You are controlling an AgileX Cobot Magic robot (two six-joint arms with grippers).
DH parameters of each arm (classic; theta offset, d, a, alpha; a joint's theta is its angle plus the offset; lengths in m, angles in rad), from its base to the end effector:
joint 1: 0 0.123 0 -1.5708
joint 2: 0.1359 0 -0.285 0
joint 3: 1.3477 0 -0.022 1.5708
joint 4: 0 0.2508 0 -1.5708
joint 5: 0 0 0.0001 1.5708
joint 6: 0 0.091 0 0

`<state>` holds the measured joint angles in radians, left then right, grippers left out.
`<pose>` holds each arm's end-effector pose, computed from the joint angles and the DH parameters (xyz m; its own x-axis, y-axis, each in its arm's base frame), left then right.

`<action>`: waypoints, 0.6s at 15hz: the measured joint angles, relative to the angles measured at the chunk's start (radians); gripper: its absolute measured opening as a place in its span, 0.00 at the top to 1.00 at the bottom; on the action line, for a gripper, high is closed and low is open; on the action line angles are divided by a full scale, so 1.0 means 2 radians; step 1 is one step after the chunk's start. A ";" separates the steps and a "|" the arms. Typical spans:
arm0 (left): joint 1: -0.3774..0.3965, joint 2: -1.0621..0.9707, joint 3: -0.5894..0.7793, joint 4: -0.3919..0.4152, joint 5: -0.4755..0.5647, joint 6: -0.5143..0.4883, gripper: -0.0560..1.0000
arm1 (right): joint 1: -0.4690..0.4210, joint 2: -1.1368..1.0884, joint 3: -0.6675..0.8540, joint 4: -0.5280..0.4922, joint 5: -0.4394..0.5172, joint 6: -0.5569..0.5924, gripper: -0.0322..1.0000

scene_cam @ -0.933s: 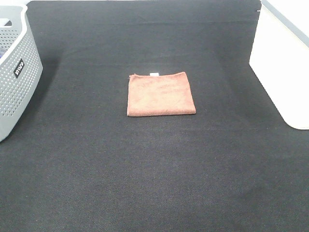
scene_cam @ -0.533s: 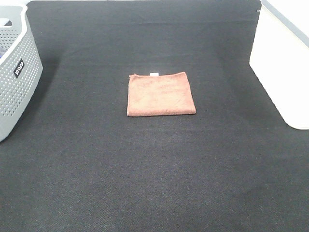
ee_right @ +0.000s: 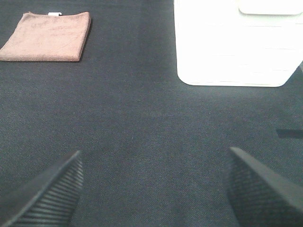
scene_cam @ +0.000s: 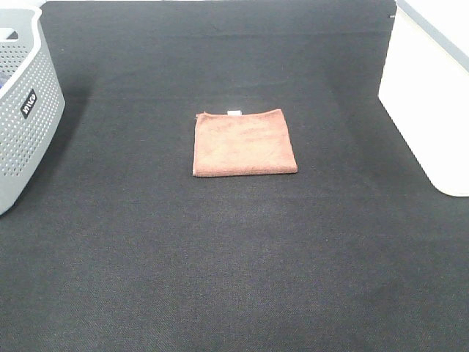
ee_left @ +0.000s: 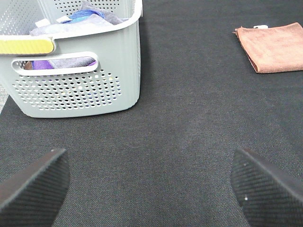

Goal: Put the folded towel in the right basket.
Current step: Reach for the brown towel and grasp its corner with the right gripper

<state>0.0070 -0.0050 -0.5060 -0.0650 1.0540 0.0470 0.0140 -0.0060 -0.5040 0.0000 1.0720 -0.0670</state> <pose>-0.0061 -0.0052 0.2796 -0.4387 0.0118 -0.8986 0.0503 0.9987 -0.0115 -0.0067 -0.0001 0.2775 -0.4552 -0.0733 -0.8874 -0.0446 0.9972 -0.0595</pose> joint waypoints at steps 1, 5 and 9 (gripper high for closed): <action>0.000 0.000 0.000 0.000 0.000 0.000 0.12 | 0.000 0.000 0.000 0.000 0.000 0.000 0.23; 0.000 0.000 0.000 0.000 0.000 0.000 0.12 | 0.000 0.000 0.000 0.000 0.000 0.000 0.23; 0.000 0.000 0.000 0.000 0.000 0.000 0.12 | 0.000 0.000 0.000 0.000 0.000 0.000 0.23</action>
<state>0.0070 -0.0050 -0.5060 -0.0650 1.0540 0.0470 0.0140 -0.0060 -0.5040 0.0000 1.0720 -0.0670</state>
